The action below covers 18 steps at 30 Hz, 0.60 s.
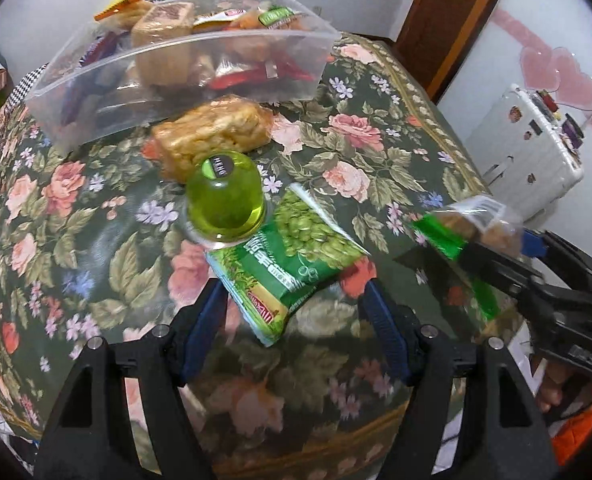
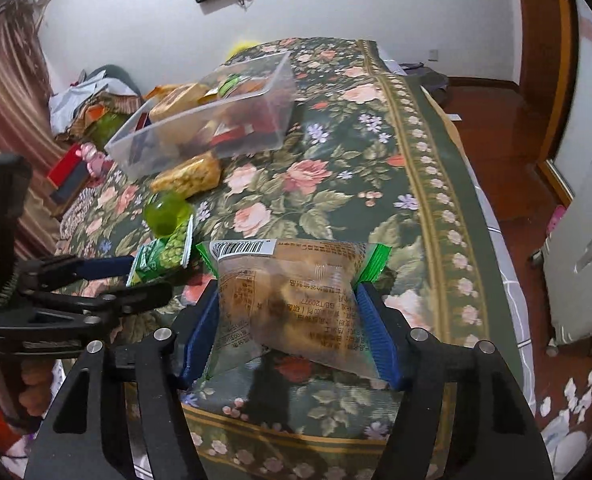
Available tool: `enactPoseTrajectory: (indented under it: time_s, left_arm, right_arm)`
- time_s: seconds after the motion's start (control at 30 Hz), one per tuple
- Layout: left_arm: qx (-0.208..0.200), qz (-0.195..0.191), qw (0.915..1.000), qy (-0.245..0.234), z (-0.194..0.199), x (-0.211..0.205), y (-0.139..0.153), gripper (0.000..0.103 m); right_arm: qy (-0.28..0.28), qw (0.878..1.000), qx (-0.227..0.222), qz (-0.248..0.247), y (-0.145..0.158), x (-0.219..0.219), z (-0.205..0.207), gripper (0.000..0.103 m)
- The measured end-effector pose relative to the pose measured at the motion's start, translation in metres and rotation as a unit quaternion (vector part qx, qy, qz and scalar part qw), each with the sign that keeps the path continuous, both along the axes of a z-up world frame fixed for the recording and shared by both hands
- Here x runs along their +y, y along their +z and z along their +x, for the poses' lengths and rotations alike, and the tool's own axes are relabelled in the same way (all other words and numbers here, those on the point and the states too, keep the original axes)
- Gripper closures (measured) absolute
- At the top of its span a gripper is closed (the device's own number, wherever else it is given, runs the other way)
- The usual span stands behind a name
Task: Organize snacks
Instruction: 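Grasp clear cookie bag with right tool while left tool grasps green snack bag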
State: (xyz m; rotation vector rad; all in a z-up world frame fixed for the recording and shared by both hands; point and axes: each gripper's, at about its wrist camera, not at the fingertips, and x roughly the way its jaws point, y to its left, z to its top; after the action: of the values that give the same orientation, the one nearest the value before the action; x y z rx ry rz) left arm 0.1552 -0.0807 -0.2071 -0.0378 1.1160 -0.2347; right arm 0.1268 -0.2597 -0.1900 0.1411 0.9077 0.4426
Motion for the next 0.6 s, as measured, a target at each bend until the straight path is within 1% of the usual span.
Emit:
enactPoseTrajectory:
  time_s: [0.1,0.23,0.3,0.33,0.37,0.43,0.5,0.53,0.57,0.6]
  left_arm:
    - [-0.007,0.011,0.9999,0.004,0.009,-0.005,-0.004,0.031]
    - [-0.022,0.008,0.9996,0.015,0.016,-0.007,-0.007,0.032]
    - [-0.031,0.011,0.9993,0.018,0.015,-0.007,-0.007,0.045]
    - [-0.035,0.012,0.9992,0.014,0.014,-0.006,-0.007,0.062]
    - [-0.034,0.007,0.9994,0.010,0.014,-0.006,-0.006,0.068]
    - [-0.030,-0.016,0.9994,0.007,0.013,-0.001,-0.005,0.079]
    - [-0.029,-0.028,0.9991,0.008,0.012,0.003,-0.003,0.083]
    - [-0.030,-0.034,0.9989,0.008,0.010,0.005,-0.003,0.087]
    - [-0.029,-0.040,0.9988,0.007,0.009,0.007,-0.002,0.096]
    - [-0.031,-0.041,0.9986,0.006,0.006,0.008,0.000,0.096]
  right_arm:
    - [-0.005,1.000,0.003,0.007,0.001,-0.004,0.003,0.040]
    - [-0.007,1.000,0.004,0.011,0.000,-0.004,0.004,0.040]
    - [-0.007,1.000,0.004,0.014,0.000,-0.004,0.004,0.040]
    - [-0.006,1.000,0.004,0.015,0.000,-0.003,0.004,0.040]
    - [-0.006,1.000,0.004,0.015,0.001,-0.003,0.005,0.040]
    - [-0.004,1.000,0.003,0.015,0.002,-0.002,0.005,0.040]
    - [-0.003,1.000,0.002,0.014,0.003,0.001,0.006,0.040]
    - [-0.002,1.000,0.001,0.014,0.004,0.002,0.006,0.040]
    - [-0.002,1.000,0.000,0.015,0.005,0.002,0.006,0.040]
    - [-0.001,1.000,-0.001,0.016,0.006,0.002,0.006,0.040]
